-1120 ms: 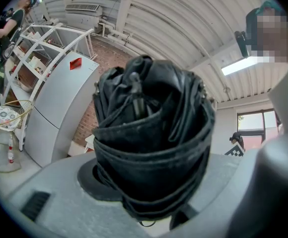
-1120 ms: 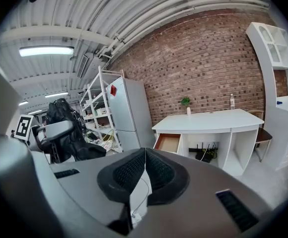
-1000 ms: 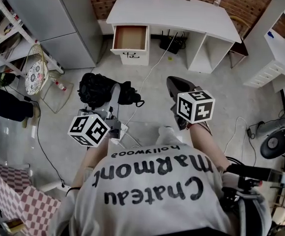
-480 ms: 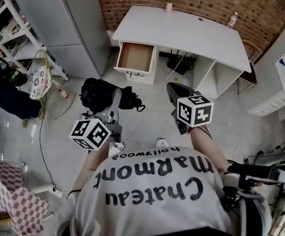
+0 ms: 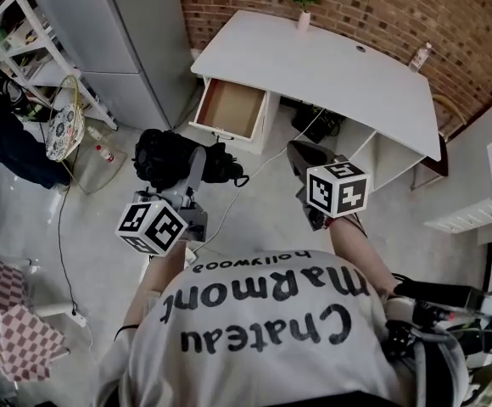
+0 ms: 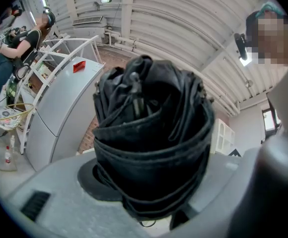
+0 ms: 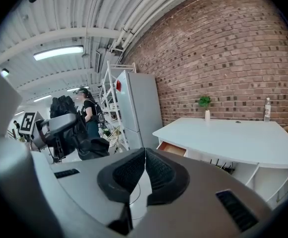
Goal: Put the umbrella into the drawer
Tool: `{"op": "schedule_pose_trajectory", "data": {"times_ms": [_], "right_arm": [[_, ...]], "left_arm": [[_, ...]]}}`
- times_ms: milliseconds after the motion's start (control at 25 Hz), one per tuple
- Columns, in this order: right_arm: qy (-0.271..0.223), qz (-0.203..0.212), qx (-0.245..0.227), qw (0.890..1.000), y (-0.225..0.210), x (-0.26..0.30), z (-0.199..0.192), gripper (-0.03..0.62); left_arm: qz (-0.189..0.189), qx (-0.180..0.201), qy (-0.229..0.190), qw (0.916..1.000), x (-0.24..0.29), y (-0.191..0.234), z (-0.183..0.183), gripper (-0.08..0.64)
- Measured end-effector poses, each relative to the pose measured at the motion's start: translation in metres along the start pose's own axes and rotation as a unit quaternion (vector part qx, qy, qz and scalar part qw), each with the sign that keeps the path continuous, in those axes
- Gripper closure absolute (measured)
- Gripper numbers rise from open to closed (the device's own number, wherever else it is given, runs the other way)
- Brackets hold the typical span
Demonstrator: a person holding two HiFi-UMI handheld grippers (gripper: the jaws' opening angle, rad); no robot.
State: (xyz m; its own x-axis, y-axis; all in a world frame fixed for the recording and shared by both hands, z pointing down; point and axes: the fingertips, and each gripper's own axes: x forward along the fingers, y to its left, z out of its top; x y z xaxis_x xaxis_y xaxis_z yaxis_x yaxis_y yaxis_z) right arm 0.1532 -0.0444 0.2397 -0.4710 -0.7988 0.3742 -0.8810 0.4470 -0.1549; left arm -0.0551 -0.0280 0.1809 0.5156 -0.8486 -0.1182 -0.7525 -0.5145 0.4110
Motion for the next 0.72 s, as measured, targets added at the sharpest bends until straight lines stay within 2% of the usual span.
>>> {"op": "schedule_pose_trajectory", "data": {"times_ms": [280,560,720], "right_arm": [[0.01,0.013,0.001,1.0,-0.046,0.009,-0.003,0.578],[0.012,0.029,0.003,0.999,-0.058,0.026,-0.002,0.578],[0.033,0.05,0.003,0.998,-0.052,0.043,-0.01,0.578]], "left_arm": [[0.026,-0.014,-0.003,0.9995,0.024,0.0,-0.02,0.296],[0.039,-0.014,0.006,0.9991,0.037,0.012,-0.031,0.295],[0.041,-0.019,0.01,0.9989,0.046,0.023,-0.033,0.295]]}}
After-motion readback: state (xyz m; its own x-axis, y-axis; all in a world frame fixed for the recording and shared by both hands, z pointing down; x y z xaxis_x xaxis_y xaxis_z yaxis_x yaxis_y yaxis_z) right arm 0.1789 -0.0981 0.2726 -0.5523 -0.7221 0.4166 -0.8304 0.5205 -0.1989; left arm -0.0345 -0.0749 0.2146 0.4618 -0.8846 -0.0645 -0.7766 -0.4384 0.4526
